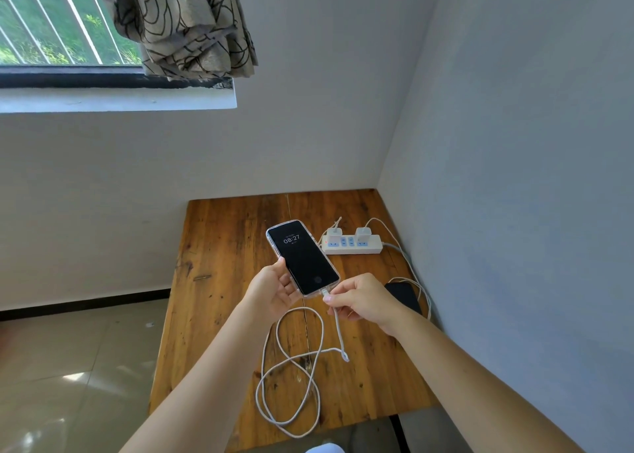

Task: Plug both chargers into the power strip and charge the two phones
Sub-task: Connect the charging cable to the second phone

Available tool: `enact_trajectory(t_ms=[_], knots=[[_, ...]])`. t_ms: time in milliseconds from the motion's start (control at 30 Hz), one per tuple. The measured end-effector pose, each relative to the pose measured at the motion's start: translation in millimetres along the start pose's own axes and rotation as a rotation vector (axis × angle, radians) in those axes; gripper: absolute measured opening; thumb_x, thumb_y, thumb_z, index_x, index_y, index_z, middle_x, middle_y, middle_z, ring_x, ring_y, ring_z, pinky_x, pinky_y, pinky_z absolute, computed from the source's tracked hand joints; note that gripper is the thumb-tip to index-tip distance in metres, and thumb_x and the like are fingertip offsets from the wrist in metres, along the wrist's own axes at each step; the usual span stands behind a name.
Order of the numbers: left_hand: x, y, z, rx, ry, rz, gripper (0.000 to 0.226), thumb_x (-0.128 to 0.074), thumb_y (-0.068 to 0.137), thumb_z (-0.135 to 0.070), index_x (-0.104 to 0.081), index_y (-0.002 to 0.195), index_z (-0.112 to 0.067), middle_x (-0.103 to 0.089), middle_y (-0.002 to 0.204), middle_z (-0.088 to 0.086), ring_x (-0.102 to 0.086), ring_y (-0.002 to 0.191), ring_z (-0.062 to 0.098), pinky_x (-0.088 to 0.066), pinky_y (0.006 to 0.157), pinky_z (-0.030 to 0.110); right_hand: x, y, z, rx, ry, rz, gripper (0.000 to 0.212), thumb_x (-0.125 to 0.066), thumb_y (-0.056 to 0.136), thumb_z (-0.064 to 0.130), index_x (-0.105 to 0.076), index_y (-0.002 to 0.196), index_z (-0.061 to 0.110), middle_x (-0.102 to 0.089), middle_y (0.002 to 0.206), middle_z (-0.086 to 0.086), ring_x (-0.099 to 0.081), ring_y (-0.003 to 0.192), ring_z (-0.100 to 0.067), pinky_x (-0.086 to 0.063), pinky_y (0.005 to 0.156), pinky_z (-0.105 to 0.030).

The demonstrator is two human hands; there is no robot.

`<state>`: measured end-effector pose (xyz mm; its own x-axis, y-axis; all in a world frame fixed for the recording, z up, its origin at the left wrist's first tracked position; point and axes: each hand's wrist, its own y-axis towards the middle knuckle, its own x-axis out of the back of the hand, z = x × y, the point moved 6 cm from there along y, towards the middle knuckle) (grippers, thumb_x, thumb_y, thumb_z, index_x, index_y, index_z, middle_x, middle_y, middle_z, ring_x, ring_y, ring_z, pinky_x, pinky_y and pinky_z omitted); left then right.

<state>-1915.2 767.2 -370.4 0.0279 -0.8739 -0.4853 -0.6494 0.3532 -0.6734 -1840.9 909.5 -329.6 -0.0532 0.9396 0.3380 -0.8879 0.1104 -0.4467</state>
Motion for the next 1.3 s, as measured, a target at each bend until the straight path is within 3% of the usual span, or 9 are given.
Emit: enact_trajectory(t_ms=[200,900,1133,1300], knots=[[4,5,3,0.027,0.028,-0.025,0.03,-0.047,0.097,-0.027,-0.051,0.123,-0.012,-0.067,0.114,0.015,-0.066,0.099,0.031,-0.056,0.073,0.041,0,1,-5,0.002,0.0,-0.006,0.013,-0.067,0.088,0.021,-0.076,0.084,0.013,-0.074,0.079,-0.001,-0.067,0.072,-0.012,-0.049,0.057,-0.017],[8,8,1,0.006,0.077,0.033,0.032,-0.045,0.098,-0.028,-0.053,0.125,-0.013,-0.067,0.114,0.013,-0.066,0.101,0.028,-0.055,0.059,0.033,-3,6,-10,-0.027,-0.011,0.02,0.013,-0.066,0.088,0.022,-0.076,0.083,0.015,-0.074,0.079,-0.001,-0.066,0.072,-0.011,-0.049,0.059,-0.019],[7,6,-1,-0.005,0.088,0.072,0.032,-0.042,0.099,-0.026,-0.055,0.125,-0.013,-0.068,0.113,0.013,-0.067,0.101,0.025,-0.055,0.07,0.035,-4,3,-9,-0.047,0.004,0.016,0.01,-0.067,0.087,0.02,-0.075,0.083,0.015,-0.074,0.078,-0.001,-0.065,0.068,-0.008,-0.049,0.056,-0.017],[5,6,0,-0.004,0.081,0.067,0.03,-0.043,0.099,-0.025,-0.056,0.124,-0.015,-0.07,0.11,0.012,-0.068,0.1,0.024,-0.056,0.068,0.033,-4,2,-10,-0.053,-0.004,0.007,0.01,-0.067,0.087,0.021,-0.075,0.084,0.015,-0.074,0.079,-0.001,-0.065,0.069,-0.009,-0.05,0.058,-0.02]])
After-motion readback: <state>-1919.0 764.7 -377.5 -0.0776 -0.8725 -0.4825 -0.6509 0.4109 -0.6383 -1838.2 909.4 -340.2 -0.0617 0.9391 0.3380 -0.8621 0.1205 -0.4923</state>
